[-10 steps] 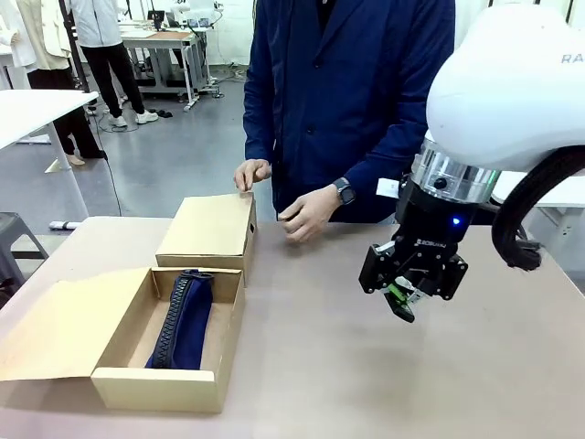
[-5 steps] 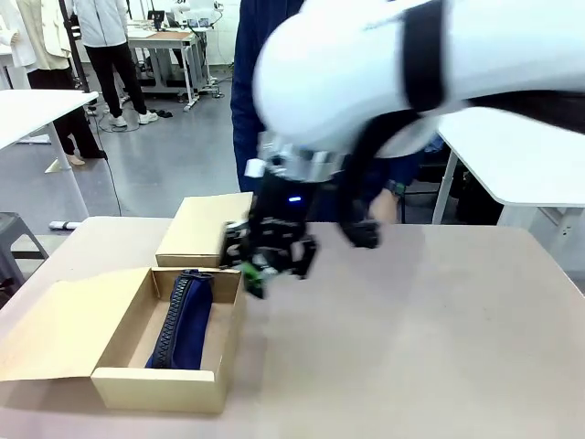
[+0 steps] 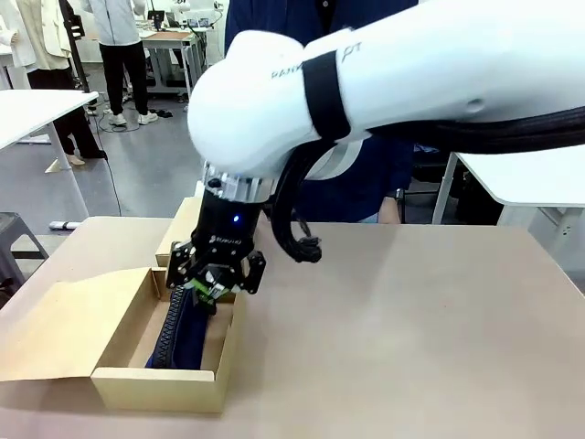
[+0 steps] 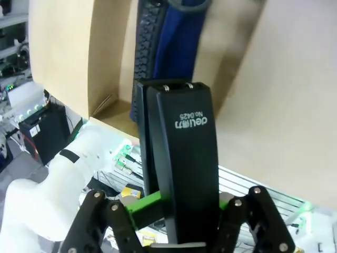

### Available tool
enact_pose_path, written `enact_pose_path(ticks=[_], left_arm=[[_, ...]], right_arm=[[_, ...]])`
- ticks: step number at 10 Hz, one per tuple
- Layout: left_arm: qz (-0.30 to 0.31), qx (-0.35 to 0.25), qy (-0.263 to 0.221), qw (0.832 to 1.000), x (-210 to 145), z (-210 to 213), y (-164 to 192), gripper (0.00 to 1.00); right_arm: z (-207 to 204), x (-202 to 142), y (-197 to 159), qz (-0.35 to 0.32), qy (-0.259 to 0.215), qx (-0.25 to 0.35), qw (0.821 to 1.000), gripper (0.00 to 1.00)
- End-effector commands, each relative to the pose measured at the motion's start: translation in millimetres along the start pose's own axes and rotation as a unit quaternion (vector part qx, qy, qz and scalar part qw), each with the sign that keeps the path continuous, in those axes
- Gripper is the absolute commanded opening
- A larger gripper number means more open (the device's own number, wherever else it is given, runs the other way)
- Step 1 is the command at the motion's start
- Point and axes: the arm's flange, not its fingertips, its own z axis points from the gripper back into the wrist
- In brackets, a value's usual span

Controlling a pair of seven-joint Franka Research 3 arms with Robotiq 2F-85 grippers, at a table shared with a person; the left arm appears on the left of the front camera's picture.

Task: Place items inside the box.
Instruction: Pick up a Pencil pouch or Stapler and place it inside the Mailer Box closest to the robot.

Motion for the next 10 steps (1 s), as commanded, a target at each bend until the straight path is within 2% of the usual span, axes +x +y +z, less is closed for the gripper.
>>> enact_pose_path(ticks=[1, 2, 3, 5, 10], left_arm=[[-0.008, -0.004, 0.003, 1.000, -2.6, 1.4, -0.2, 1.00], [-0.008, -0.004, 0.003, 1.000, -2.6, 1.4, -0.2, 1.00], [-0.008, -0.004, 0.003, 1.000, -2.6, 1.4, -0.2, 1.00], [-0.008, -0.004, 0.003, 1.000, -2.6, 1.4, -0.2, 1.00], [-0.008, -0.004, 0.003, 1.000, -2.6, 1.4, -0.2, 1.00]], right_arm=[[-14.1, -1.1, 7.0, 0.007, 0.010, 0.001, 1.000, 0.00], [-26.4, 0.6, 10.8, -0.069, 0.012, -0.038, 0.997, 0.00], [-35.3, 5.4, 16.4, -0.114, 0.009, -0.044, 0.992, 0.00], [-50.6, 9.2, 25.7, -0.169, -0.010, -0.061, 0.984, 0.00], [-72.0, 24.3, 30.6, -0.162, 0.004, -0.074, 0.984, 0.00]])
